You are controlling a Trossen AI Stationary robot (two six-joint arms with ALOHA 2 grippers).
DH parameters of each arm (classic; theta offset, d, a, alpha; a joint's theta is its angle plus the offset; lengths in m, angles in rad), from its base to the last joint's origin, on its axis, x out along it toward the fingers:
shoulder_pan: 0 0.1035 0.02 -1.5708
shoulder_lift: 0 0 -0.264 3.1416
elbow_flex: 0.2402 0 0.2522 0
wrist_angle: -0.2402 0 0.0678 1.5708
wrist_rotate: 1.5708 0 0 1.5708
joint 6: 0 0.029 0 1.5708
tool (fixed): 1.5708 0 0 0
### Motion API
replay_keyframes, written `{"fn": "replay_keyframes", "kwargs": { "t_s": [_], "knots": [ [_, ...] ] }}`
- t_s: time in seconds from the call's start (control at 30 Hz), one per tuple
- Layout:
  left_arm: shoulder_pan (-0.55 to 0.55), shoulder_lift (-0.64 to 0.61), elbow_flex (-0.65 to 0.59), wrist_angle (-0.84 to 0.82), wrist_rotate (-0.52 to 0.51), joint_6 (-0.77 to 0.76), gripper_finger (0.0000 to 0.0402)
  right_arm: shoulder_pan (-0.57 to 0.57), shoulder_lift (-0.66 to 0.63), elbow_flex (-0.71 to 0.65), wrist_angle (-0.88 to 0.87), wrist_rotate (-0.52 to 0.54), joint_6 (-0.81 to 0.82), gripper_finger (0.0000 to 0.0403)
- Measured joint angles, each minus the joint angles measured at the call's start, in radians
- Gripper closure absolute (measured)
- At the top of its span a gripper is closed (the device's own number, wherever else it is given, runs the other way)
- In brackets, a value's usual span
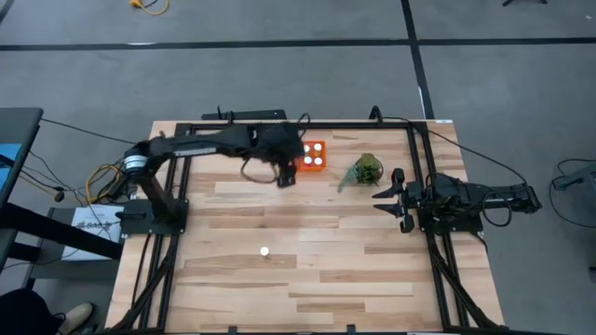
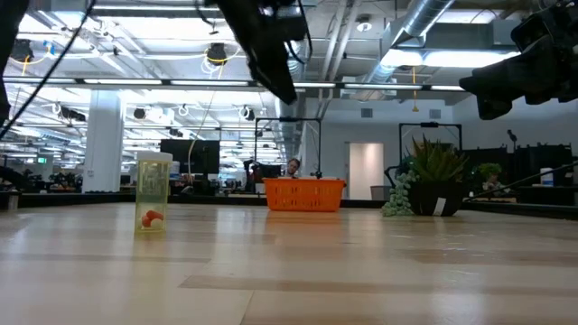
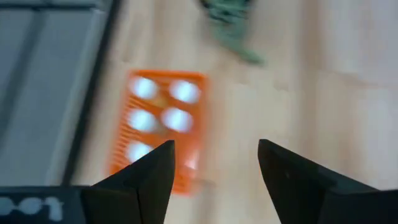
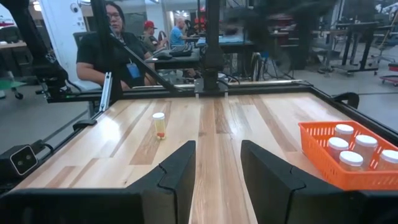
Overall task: Pick and place pill bottles into a basket
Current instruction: Put the yellow pill bottle into the orange bin
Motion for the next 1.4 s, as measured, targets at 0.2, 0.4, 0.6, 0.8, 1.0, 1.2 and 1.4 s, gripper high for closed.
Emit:
{"fn": "replay_keyframes", "kwargs": {
  "t_s": [0.2,0.4,0.6,0.8,1.0,1.2,1.4],
  "knots": [
    [-0.222,-0.095,-0.124,-0.118,-0.028,-0.233,0.0182,0.000,0.000,0.000,0.000,0.000,0.000,0.0282],
    [-0.466,-0.133,-0.225,-0.130,-0.119,-0.514,0.0188,0.000,0.000,0.000,0.000,0.000,0.000,0.0282],
    [-0.609,-0.134,-0.226,-0.138,-0.134,-0.707,0.0210,0.000,0.000,0.000,0.000,0.000,0.000,0.0282],
    [-0.669,-0.133,-0.226,-0.137,-0.110,-0.805,0.0217,0.000,0.000,0.000,0.000,0.000,0.000,0.0282],
    [-0.686,-0.133,-0.271,-0.108,-0.105,-0.842,0.0204,0.000,0.000,0.000,0.000,0.000,0.000,0.0282],
    [-0.683,-0.131,-0.393,0.038,-0.042,-0.860,0.0183,0.000,0.000,0.000,0.000,0.000,0.000,0.0282],
    [-0.683,-0.131,-0.445,0.087,-0.023,-0.860,0.0160,0.000,0.000,0.000,0.000,0.000,0.000,0.0282]
  ]
}}
